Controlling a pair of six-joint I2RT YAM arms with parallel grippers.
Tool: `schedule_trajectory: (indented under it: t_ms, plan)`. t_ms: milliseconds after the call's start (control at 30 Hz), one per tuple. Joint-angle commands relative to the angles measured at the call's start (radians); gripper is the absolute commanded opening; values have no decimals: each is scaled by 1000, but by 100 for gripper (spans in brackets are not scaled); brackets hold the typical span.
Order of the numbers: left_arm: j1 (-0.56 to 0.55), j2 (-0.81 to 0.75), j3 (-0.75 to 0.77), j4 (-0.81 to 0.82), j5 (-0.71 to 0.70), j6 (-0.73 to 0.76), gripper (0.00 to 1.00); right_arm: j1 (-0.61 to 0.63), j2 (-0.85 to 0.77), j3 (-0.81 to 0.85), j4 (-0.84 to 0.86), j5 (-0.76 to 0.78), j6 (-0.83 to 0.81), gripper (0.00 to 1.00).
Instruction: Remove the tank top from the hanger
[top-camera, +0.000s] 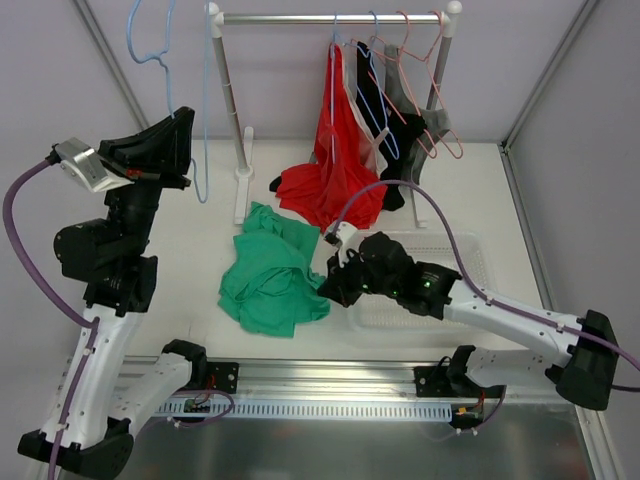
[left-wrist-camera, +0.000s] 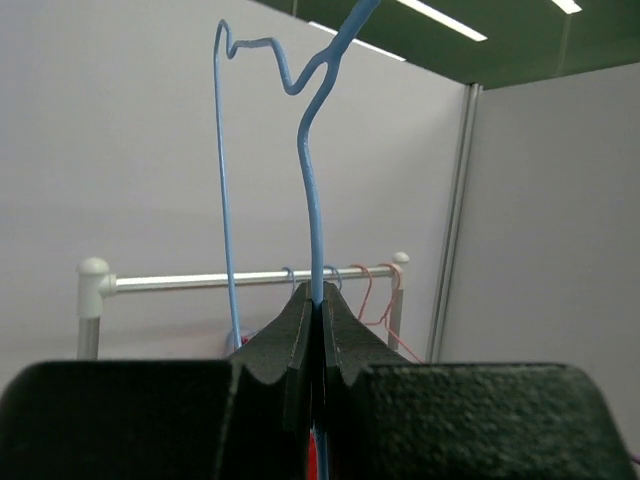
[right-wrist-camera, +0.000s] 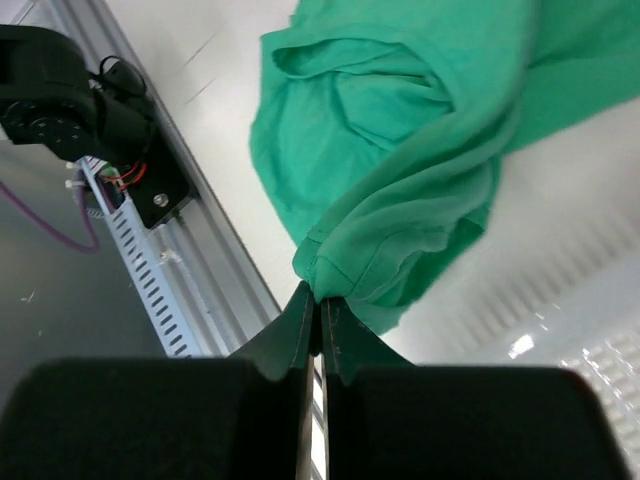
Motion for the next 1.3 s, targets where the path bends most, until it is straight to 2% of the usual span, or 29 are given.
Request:
schedule_trajectory:
  t_ms: [0, 133, 167, 267, 333, 367, 400, 467, 667, 800, 900, 1067, 1267]
  plan:
    - [5, -70, -31, -195, -98, -24, 0, 62, 84, 120, 40, 39, -21, 0]
    - [7, -117, -41, -468, -131, -39, 0, 82, 223, 245, 62, 84, 8, 0]
    - [5, -120, -56, -494, -135, -42, 0, 83, 256, 268, 63, 105, 16, 1]
    - [5, -103, -55, -595, -159, -59, 0, 82, 342, 351, 33, 108, 34, 52]
    - [7, -71, -30, -666, -135, -67, 0, 82, 324, 339, 27, 130, 68, 75]
    - [5, -63, -20, -715, -122, -73, 0, 82, 275, 298, 27, 209, 82, 89]
    - [5, -55, -16, -734, -112, -76, 0, 79, 240, 273, 27, 243, 96, 99]
    - [5, -26, -7, -776, -112, -90, 0, 77, 128, 226, 27, 288, 104, 99]
    - [5, 90, 31, -840, -66, -159, 0, 68, -113, 140, -18, 274, 88, 99]
    - [-3, 208, 128, -838, -95, -172, 0, 68, -192, 109, -46, 279, 74, 99]
    - [-7, 331, 241, -818, -101, -172, 0, 67, -216, 78, -50, 282, 68, 99]
    - [-9, 402, 379, -780, -154, -191, 0, 67, -219, 49, -53, 272, 67, 99]
    - [-10, 572, 578, -754, -187, -185, 0, 68, -212, 46, -50, 263, 65, 99]
